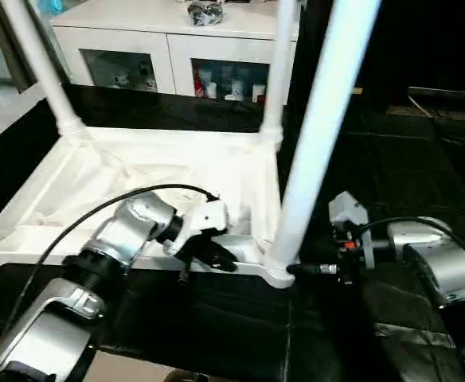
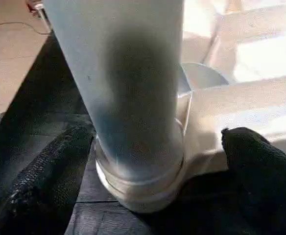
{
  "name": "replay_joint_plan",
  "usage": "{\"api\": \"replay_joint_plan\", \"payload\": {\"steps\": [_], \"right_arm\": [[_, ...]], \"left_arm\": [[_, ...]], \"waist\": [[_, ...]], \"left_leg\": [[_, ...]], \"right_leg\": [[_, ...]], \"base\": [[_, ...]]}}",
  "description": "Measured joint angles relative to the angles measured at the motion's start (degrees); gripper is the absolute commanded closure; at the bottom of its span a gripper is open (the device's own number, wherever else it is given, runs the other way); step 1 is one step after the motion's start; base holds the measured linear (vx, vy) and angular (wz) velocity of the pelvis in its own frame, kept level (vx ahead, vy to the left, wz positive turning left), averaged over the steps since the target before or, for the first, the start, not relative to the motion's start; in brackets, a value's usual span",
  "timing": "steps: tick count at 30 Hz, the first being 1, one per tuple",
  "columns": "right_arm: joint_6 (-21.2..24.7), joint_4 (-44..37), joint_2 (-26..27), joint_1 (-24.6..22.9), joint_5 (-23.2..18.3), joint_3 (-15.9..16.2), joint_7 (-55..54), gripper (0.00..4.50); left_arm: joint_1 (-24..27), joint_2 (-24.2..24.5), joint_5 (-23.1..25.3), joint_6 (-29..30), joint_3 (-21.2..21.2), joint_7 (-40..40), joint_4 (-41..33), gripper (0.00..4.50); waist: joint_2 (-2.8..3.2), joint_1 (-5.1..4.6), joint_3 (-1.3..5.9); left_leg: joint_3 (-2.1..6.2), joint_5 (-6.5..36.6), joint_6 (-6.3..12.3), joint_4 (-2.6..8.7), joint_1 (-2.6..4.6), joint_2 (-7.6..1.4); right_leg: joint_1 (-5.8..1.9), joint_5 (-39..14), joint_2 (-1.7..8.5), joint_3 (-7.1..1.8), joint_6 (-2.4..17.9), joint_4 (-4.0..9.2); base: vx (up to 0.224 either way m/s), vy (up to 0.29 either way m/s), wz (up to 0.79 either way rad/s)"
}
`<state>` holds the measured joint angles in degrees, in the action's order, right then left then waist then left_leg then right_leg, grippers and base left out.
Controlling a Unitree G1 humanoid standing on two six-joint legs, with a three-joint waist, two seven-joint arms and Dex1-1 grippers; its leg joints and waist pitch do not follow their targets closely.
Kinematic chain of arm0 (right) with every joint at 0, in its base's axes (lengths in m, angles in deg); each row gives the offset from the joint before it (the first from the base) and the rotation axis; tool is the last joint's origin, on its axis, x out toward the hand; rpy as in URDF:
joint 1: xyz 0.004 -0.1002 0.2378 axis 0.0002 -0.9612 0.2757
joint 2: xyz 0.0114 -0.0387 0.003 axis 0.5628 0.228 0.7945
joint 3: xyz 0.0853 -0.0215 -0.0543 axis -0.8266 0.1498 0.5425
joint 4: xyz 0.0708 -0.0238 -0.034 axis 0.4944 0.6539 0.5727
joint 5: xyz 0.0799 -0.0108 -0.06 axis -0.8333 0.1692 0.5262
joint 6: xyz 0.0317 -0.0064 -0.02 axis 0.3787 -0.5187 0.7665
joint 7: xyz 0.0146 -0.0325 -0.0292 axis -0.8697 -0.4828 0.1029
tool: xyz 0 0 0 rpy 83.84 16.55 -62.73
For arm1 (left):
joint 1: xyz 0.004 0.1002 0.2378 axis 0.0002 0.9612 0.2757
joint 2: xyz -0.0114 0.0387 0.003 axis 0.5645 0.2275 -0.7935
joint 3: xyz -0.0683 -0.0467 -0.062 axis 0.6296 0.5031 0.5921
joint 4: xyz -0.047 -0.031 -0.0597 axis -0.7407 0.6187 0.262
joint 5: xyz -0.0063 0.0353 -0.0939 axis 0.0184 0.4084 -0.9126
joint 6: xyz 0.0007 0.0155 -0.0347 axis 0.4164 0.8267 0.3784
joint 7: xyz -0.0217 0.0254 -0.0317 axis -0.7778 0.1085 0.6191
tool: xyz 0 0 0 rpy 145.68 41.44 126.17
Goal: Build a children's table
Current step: Rotate leg to tighten
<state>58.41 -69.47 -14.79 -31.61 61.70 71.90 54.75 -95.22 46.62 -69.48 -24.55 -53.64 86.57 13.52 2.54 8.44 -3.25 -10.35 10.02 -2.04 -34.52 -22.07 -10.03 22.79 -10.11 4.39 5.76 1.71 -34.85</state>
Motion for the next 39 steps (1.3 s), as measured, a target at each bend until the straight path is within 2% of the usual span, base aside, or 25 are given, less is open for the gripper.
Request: {"api": "replay_joint_plan", "payload": {"steps": [7, 8, 26, 35, 39], "right_arm": [[-1.11, 0.19, 0.67, 0.19, -0.21, 1.79, 1.67, 0.02], [-1.13, 0.37, 0.98, 0.19, -0.14, 1.89, 1.67, 0.28], [-0.79, 2.93, 2.15, 1.13, -0.04, 2.33, 1.92, 1.79], [-0.59, 2.46, 2.14, 0.87, -0.02, 2.32, 1.79, 1.87], [1.91, 1.87, 5.29, -0.42, 0.09, 0.16, -5.04, 1.88]], "left_arm": [[-0.07, 0.04, 0.01, -0.5, -0.07, 0.5, 0.05, 4.5], [-0.07, 0.03, 0.01, -0.56, -0.07, 0.5, 0.05, 4.5], [-0.06, 0.0, 0.0, -0.71, -0.13, 0.62, 0.05, 4.5], [-0.01, -0.26, -0.01, -0.7, -0.12, 0.5, 0.05, 4.5], [0.58, -1.33, -0.29, 2.94, 1.91, -3.47, 0.34, 4.5]], "waist": [[-0.01, 0.01, 0.0], [-0.01, 0.03, 0.0], [-0.03, 0.07, 0.01], [-0.05, 0.1, 0.01], [-0.09, -0.34, 0.04]], "left_leg": [[0.0, -0.01, 0.01, 0.0, -0.01, -0.01], [0.0, -0.01, 0.01, 0.0, -0.02, -0.01], [0.0, -0.05, 0.07, -0.01, -0.05, -0.01], [0.0, -0.07, 0.09, -0.02, -0.05, -0.01], [0.0, -0.07, 0.07, -0.02, 0.01, -0.01]], "right_leg": [[0.02, -0.03, 0.0, 0.0, -0.06, -0.07], [0.02, -0.04, 0.0, 0.0, -0.06, -0.07], [0.03, -0.07, 0.0, 0.0, -0.11, -0.08], [0.03, -0.08, 0.0, 0.0, -0.14, -0.08], [0.02, -0.06, 0.0, 0.0, -0.1, -0.12]], "base": [[0.0, 0.0, 0.0], [0.0, 0.0, 0.0], [0.0, 0.0, 0.0], [0.0, 0.0, 0.0], [0.0, 0.0, 0.0]]}}
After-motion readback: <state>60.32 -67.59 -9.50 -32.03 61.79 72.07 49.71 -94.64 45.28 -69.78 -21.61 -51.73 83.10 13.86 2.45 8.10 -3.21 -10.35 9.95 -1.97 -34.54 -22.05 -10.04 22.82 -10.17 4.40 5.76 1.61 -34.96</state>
